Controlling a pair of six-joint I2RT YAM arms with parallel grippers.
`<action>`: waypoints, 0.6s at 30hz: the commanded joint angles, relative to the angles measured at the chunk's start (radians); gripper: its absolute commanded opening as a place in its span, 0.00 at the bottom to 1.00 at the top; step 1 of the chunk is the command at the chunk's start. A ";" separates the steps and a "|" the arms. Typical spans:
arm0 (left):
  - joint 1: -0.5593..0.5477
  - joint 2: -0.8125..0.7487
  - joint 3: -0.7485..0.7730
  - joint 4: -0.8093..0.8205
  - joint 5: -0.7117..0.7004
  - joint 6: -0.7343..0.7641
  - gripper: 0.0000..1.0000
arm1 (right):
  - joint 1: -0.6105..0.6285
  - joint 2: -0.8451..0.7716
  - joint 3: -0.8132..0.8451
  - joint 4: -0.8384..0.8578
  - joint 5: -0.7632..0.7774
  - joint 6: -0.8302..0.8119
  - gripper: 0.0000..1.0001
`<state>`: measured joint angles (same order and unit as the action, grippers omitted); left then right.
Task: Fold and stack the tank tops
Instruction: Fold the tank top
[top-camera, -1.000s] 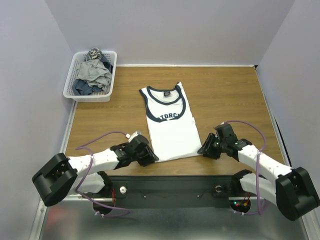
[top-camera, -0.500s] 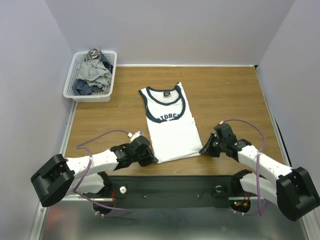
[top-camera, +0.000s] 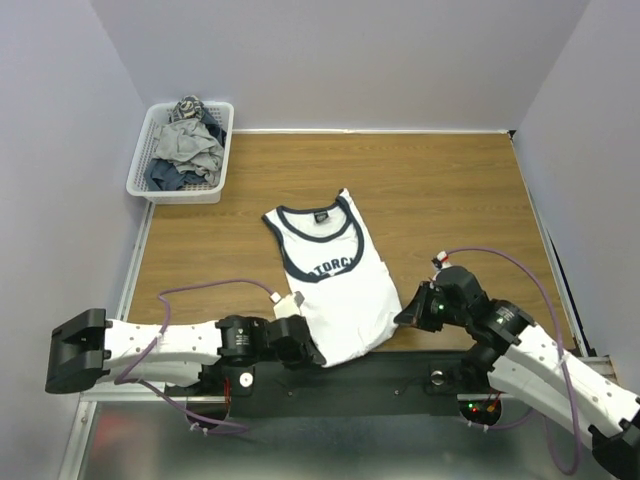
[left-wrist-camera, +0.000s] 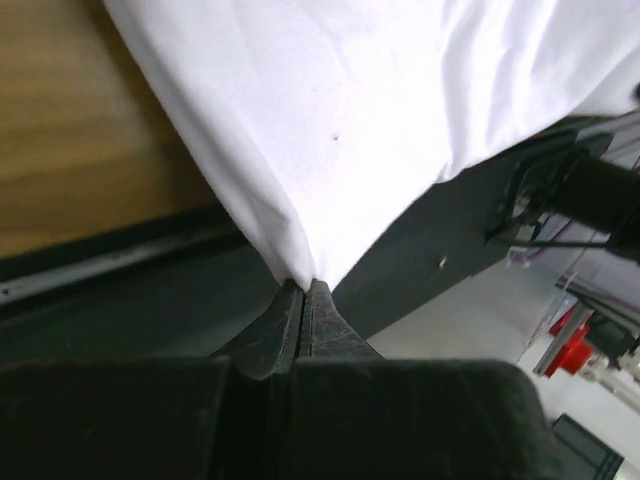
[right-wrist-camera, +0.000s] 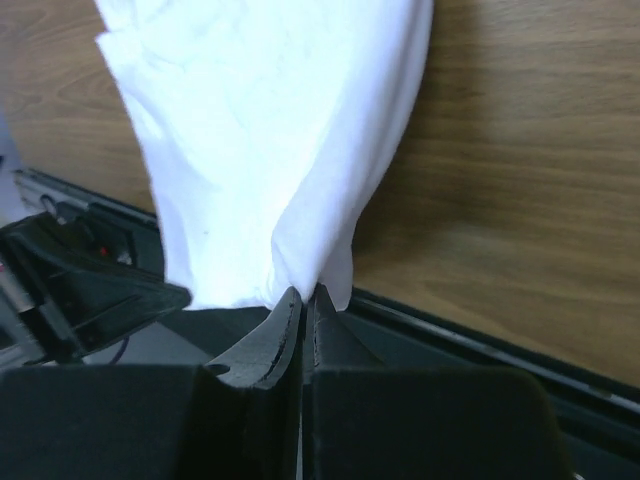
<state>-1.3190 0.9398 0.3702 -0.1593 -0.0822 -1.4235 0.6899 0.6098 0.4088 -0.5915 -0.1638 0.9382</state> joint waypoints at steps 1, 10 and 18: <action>-0.091 0.011 0.067 -0.086 -0.086 -0.086 0.00 | 0.017 -0.041 0.166 -0.100 0.070 -0.002 0.00; 0.033 -0.003 0.289 -0.188 -0.245 0.084 0.00 | 0.019 0.229 0.470 -0.058 0.320 -0.160 0.00; 0.323 0.025 0.306 -0.025 -0.153 0.265 0.00 | 0.016 0.454 0.594 0.097 0.397 -0.248 0.00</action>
<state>-1.0969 0.9554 0.6434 -0.2565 -0.2390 -1.2846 0.7017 1.0096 0.9188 -0.6147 0.1501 0.7547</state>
